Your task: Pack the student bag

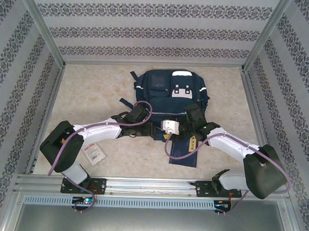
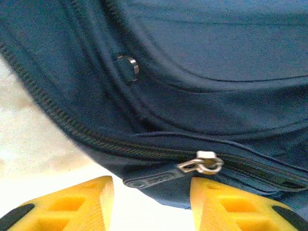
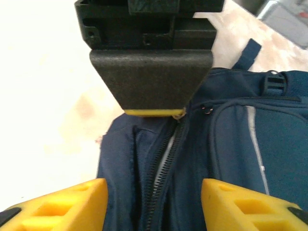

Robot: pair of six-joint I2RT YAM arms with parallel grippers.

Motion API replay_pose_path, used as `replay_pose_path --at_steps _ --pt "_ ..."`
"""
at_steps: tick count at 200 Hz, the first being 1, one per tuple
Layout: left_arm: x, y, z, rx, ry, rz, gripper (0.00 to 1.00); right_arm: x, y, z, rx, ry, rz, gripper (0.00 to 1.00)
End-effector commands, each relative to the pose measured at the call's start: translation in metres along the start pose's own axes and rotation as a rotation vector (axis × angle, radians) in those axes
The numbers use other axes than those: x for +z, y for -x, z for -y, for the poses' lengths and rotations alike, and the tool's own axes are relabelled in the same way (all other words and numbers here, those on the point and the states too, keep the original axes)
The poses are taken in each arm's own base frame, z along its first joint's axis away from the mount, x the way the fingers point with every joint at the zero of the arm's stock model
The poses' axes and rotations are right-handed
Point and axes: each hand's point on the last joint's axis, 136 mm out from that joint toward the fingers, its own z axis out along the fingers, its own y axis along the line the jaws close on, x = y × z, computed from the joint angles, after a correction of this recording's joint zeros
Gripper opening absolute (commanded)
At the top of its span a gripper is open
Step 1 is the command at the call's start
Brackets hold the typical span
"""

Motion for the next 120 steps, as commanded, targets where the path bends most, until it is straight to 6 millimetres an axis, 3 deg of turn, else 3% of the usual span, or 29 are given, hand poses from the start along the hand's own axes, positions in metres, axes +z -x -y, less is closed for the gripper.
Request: replay_pose_path --at_steps 1,26,80,120 --pt "0.001 0.014 0.013 0.154 -0.078 0.039 0.47 -0.001 0.01 -0.013 0.01 0.073 0.041 0.57" --pt "-0.008 0.023 0.007 0.223 -0.108 0.069 0.47 -0.001 0.008 -0.017 0.005 0.089 0.029 0.58" --pt "-0.026 0.028 0.016 0.359 -0.425 0.098 0.45 -0.002 0.004 -0.019 -0.007 0.096 0.008 0.58" --pt "-0.035 0.012 0.03 0.533 -0.597 0.002 0.51 -0.001 0.002 -0.021 -0.004 0.104 -0.002 0.59"
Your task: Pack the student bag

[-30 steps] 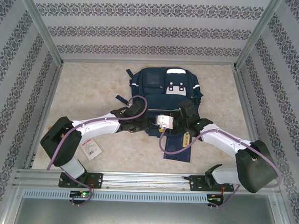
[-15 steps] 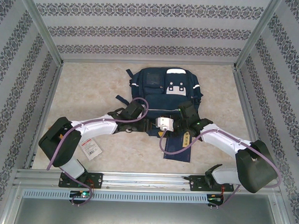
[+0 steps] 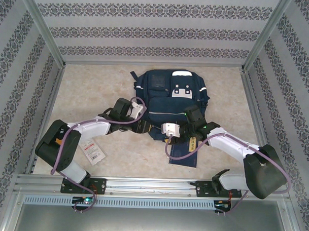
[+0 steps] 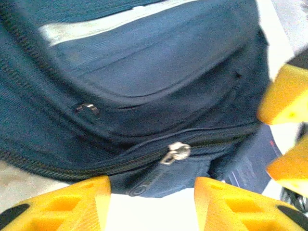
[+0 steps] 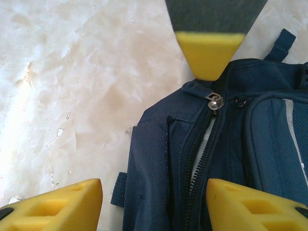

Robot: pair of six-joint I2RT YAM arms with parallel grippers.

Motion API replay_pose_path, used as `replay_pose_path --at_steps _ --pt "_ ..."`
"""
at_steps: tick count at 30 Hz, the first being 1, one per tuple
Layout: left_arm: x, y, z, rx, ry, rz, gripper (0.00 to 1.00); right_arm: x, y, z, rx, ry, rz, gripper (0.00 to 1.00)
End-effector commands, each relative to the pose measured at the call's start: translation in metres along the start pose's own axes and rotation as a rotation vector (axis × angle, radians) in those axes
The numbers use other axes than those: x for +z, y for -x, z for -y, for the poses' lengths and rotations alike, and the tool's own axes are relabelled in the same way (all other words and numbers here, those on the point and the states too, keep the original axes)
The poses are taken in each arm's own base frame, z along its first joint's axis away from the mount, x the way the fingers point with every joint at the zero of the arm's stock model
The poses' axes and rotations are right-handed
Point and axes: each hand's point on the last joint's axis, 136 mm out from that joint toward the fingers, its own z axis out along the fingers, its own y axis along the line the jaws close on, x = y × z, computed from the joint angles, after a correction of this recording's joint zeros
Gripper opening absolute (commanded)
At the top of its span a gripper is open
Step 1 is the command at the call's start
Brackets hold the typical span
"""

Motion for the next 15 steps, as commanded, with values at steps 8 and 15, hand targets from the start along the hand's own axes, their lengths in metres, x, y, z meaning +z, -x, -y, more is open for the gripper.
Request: replay_pose_path --at_steps 8,15 --pt "0.012 0.0 0.02 0.309 -0.209 0.014 0.52 0.008 -0.005 0.006 -0.058 -0.023 -0.057 0.61" --pt "0.023 0.0 -0.001 0.327 -0.153 0.032 0.52 0.008 -0.007 0.008 -0.06 -0.04 -0.07 0.61"
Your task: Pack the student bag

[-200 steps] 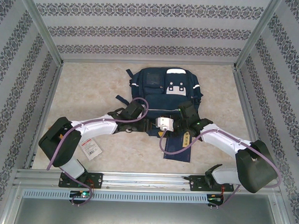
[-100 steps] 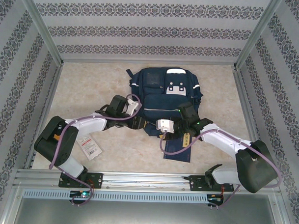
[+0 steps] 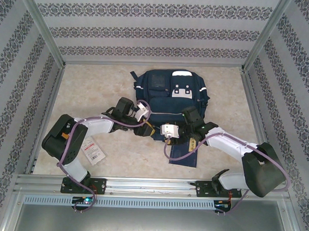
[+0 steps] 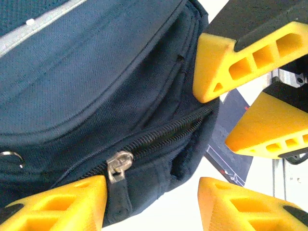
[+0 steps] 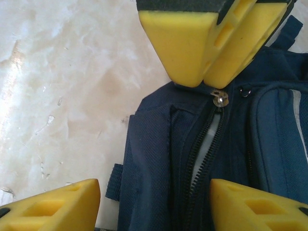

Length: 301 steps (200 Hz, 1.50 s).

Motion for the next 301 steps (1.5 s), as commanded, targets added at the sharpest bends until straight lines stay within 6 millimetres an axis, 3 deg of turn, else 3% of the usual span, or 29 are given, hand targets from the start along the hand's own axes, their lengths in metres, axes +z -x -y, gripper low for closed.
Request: replay_pose_path --at_steps 1,48,71,130,177,202,239,256,276,288,301 --pt "0.004 -0.004 -0.021 0.071 0.05 0.024 0.52 0.0 0.004 0.008 -0.036 -0.037 -0.002 0.61" --pt "-0.001 -0.018 -0.039 0.065 0.142 0.036 0.54 -0.001 0.004 0.011 -0.045 -0.053 -0.005 0.61" --pt "-0.003 -0.017 -0.034 0.07 0.118 0.053 0.53 -0.001 0.003 0.012 -0.042 -0.05 -0.006 0.6" --pt "0.0 -0.037 -0.035 0.029 0.109 0.069 0.32 0.001 0.01 0.025 -0.045 -0.08 -0.005 0.57" --pt "0.003 -0.036 -0.037 0.037 0.104 0.052 0.29 0.021 0.011 0.019 -0.047 -0.01 -0.016 0.59" --pt "0.008 -0.038 -0.04 0.029 0.094 0.035 0.25 0.035 0.002 0.021 -0.045 -0.001 -0.082 0.58" --pt "0.011 -0.046 -0.04 0.043 0.077 0.013 0.24 0.034 -0.005 0.027 -0.047 -0.048 -0.13 0.55" --pt "0.011 -0.051 -0.034 0.078 0.042 0.028 0.24 0.031 -0.009 0.029 -0.063 -0.076 -0.157 0.51" --pt "0.011 -0.053 -0.035 0.084 0.054 0.025 0.21 0.028 -0.009 0.03 -0.081 -0.096 -0.165 0.35" --pt "0.011 -0.052 -0.036 0.084 0.064 0.026 0.12 0.026 -0.008 0.029 -0.091 -0.1 -0.158 0.25" --pt "0.008 -0.047 -0.036 0.101 0.079 0.043 0.02 0.023 -0.005 0.028 -0.098 -0.102 -0.15 0.21"
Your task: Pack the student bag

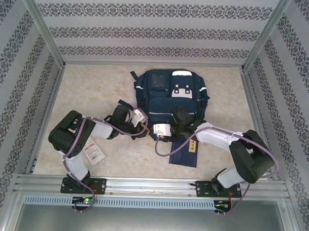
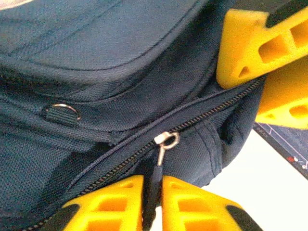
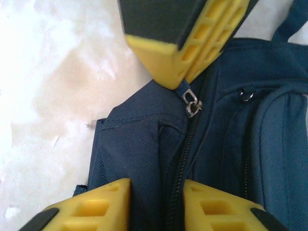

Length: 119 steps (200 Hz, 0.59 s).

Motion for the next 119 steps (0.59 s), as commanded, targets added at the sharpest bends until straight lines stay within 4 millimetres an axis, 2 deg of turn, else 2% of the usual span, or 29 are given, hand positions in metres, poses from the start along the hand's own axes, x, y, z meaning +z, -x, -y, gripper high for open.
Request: replay_pose_path --at_steps 1,32,61,81,119 --pt "-0.002 -0.012 0.0 0.007 0.0 -0.014 0.01 -0.01 0.002 0.012 -0.033 -0.075 -0.007 0.21" --pt "-0.017 0.017 0.007 0.095 0.037 0.08 0.0 -0.021 0.006 0.008 -0.066 -0.089 0.009 0.12" --pt "-0.034 0.039 0.001 0.16 0.128 0.128 0.0 -0.035 0.006 0.007 -0.091 -0.123 0.013 0.09" --pt "-0.046 0.046 -0.015 0.155 0.227 0.132 0.0 -0.044 0.003 0.009 -0.089 -0.151 0.014 0.07" --pt "-0.071 0.041 -0.07 -0.039 0.441 0.144 0.0 -0.067 0.005 0.018 -0.071 -0.216 0.035 0.05"
